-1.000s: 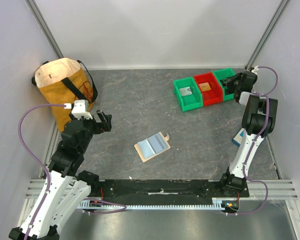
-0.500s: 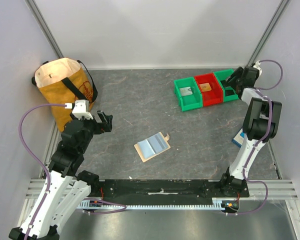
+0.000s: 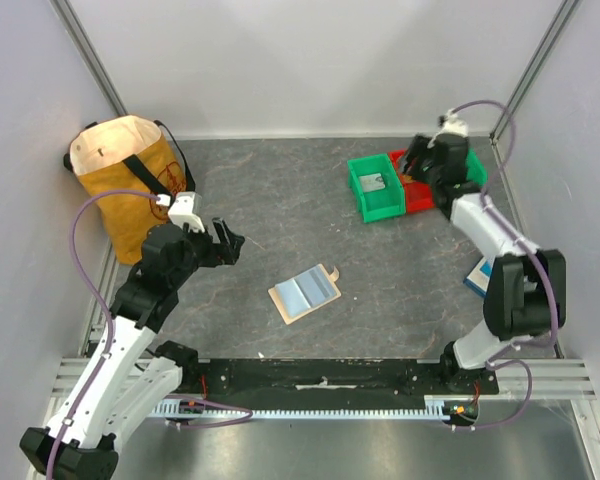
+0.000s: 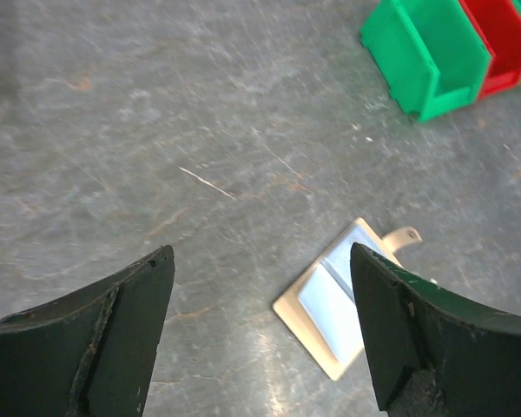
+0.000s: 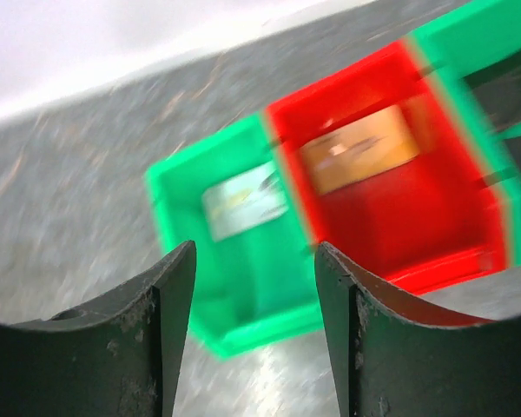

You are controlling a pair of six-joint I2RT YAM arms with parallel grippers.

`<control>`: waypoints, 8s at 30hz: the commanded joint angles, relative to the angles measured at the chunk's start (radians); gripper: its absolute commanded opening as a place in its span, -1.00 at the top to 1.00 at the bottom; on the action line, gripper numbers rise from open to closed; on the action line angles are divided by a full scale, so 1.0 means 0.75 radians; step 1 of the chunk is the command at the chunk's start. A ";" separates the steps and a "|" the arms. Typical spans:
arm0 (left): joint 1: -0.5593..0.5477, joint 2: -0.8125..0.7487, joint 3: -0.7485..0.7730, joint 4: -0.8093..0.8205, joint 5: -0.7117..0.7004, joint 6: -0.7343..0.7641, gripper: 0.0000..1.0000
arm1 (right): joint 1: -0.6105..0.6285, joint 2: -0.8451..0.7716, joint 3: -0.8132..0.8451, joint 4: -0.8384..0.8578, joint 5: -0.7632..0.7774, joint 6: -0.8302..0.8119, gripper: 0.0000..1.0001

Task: Take the credit cards out of the card holder
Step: Place the credit card in the storage box, then remove the credit card from the card holder.

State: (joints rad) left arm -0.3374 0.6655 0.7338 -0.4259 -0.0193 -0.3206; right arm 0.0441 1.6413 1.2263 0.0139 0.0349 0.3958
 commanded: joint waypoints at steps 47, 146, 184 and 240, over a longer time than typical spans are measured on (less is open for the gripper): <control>-0.497 0.868 -0.295 0.437 0.112 -0.556 0.24 | 1.019 -0.059 -0.598 0.035 -0.106 -0.061 0.11; -0.499 0.835 -0.305 0.384 0.044 -0.571 0.40 | 1.064 -0.004 -0.465 -0.180 -0.126 -0.178 0.24; -0.499 0.894 -0.273 0.359 0.063 -0.567 0.42 | 1.130 -0.049 -0.490 -0.186 -0.018 -0.184 0.21; -0.501 0.890 -0.310 0.417 0.103 -0.591 0.42 | 1.240 -0.053 -0.498 -0.252 0.191 -0.127 0.06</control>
State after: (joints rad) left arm -0.7086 1.3109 0.5228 -0.1467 0.0547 -0.7826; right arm 0.9604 1.6112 0.8532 -0.1776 0.1673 0.2893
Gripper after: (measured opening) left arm 0.294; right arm 0.479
